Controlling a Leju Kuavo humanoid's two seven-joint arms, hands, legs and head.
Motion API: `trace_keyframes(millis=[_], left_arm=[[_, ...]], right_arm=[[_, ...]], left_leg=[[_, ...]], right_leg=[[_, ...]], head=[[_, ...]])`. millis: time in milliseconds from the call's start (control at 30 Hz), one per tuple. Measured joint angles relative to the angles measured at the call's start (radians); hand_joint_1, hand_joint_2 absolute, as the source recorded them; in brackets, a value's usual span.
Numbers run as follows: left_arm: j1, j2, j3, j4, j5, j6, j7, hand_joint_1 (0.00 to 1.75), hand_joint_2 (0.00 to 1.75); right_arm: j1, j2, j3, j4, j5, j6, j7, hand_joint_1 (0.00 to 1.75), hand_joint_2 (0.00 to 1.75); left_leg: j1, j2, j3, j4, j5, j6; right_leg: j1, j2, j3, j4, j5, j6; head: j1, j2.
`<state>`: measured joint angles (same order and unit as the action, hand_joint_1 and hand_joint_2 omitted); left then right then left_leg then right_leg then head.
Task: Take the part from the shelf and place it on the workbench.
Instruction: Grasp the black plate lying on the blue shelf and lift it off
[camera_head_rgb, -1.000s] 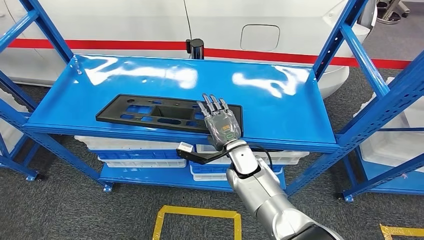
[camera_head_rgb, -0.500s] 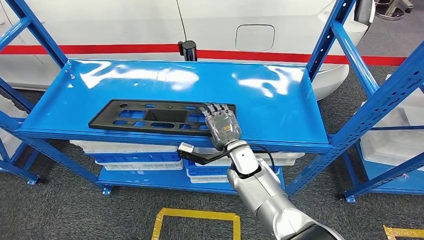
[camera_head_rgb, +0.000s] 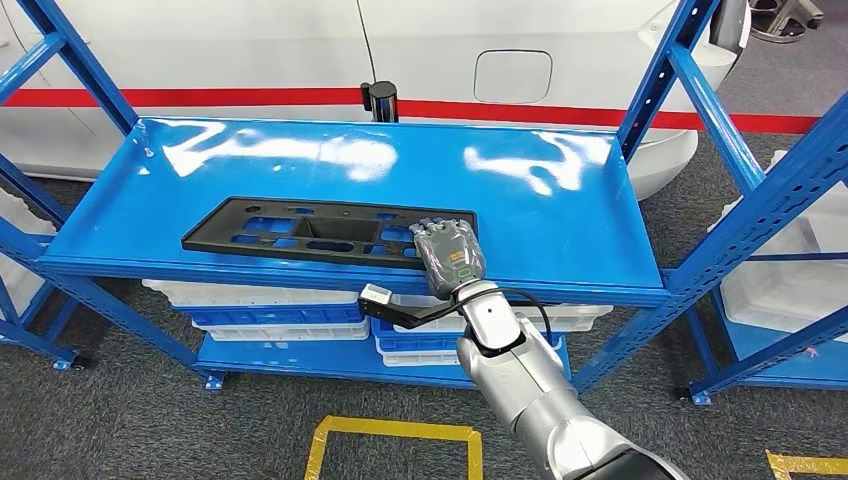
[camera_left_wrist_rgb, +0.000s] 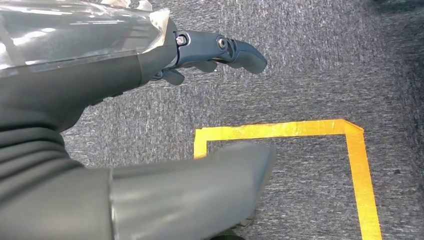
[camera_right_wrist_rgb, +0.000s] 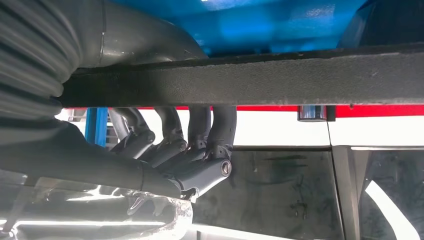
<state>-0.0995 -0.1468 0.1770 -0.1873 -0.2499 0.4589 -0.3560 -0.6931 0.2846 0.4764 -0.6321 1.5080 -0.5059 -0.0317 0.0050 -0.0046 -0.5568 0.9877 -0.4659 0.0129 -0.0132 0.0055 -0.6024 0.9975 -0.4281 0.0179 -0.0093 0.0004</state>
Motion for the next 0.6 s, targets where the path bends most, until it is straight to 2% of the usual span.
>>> trace_keyframes(millis=[33, 67, 167, 433, 600], left_arm=[[0.000, 0.000, 0.000, 0.000, 0.000, 0.001, -0.006, 0.00, 0.44], [0.000, -0.001, 0.000, 0.000, 0.000, 0.005, -0.013, 0.00, 0.44], [0.000, -0.003, 0.000, 0.000, -0.007, 0.033, -0.034, 0.00, 1.75], [0.000, -0.010, 0.000, 0.000, -0.022, 0.074, -0.066, 0.00, 1.75], [0.001, -0.012, 0.000, 0.000, -0.018, 0.068, -0.086, 0.00, 1.75]], right_arm=[[0.000, 0.000, 0.000, 0.000, 0.000, -0.002, -0.002, 1.75, 1.75], [0.000, 0.000, 0.000, 0.000, 0.000, -0.006, -0.003, 1.75, 1.75], [0.002, -0.001, -0.002, 0.000, 0.000, -0.017, -0.006, 1.75, 1.75], [0.013, -0.004, -0.002, -0.016, 0.007, -0.040, -0.022, 1.75, 1.75], [0.041, -0.016, -0.001, -0.116, 0.000, -0.050, -0.075, 1.75, 1.75]], left_leg=[[0.000, 0.000, 0.000, 0.000, 0.000, 0.000], [-0.001, 0.000, 0.000, 0.000, 0.000, 0.000], [-0.001, 0.000, 0.000, 0.000, 0.000, 0.000], [-0.001, 0.000, 0.000, 0.000, 0.000, 0.000], [-0.001, 0.000, -0.001, 0.000, 0.000, 0.000]], right_leg=[[0.000, 0.000, 0.000, 0.000, 0.000, 0.000], [-0.001, 0.000, 0.000, 0.000, 0.000, 0.000], [-0.001, 0.000, 0.000, 0.000, 0.000, 0.000], [-0.001, 0.000, 0.000, 0.000, 0.000, 0.000], [-0.001, 0.000, -0.001, 0.000, 0.000, 0.000]], head=[[0.000, 0.000], [0.000, 0.000], [0.000, 0.000], [0.000, 0.000], [0.000, 0.000]])
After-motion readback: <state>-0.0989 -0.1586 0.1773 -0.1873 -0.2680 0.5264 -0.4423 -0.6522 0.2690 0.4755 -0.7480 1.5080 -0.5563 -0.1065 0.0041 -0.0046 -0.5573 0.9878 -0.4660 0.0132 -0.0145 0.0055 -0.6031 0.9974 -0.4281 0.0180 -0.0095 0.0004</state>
